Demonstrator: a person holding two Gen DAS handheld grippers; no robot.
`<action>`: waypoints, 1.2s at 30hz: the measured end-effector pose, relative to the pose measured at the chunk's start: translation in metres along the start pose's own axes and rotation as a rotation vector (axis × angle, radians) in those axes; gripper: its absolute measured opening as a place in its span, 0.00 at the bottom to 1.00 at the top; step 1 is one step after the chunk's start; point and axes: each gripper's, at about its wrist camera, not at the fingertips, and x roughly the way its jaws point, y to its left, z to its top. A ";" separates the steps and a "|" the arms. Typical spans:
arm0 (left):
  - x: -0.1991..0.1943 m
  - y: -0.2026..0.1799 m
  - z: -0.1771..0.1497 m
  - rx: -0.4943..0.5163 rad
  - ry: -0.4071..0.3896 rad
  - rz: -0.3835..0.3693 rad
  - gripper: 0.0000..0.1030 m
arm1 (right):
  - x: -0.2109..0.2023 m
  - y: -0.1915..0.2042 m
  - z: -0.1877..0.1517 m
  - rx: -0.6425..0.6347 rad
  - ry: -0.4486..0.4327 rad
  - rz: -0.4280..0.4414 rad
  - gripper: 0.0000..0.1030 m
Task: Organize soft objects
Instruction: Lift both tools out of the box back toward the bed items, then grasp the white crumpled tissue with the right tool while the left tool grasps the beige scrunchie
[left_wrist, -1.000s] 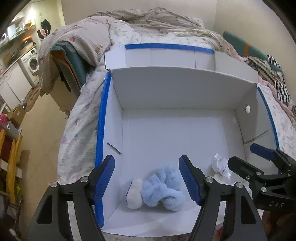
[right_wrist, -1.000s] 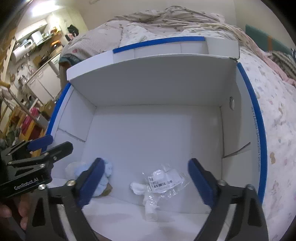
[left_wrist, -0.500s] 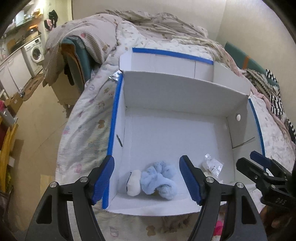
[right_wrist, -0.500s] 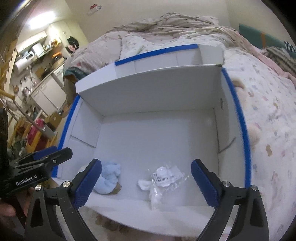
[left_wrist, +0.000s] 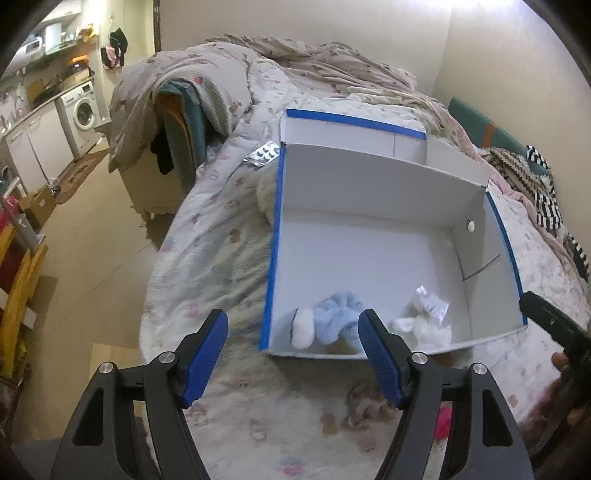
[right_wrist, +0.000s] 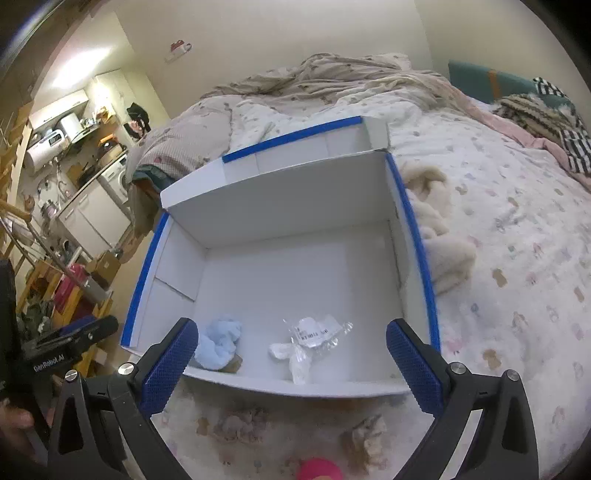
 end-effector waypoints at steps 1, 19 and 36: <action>-0.003 0.002 -0.003 -0.001 -0.006 0.005 0.69 | -0.002 0.000 -0.002 0.003 0.002 -0.002 1.00; 0.045 -0.029 -0.051 0.007 0.248 -0.062 0.69 | -0.005 -0.007 -0.037 0.011 0.107 -0.092 1.00; 0.128 -0.100 -0.086 0.079 0.521 -0.152 0.69 | 0.034 -0.069 -0.058 0.216 0.369 -0.122 1.00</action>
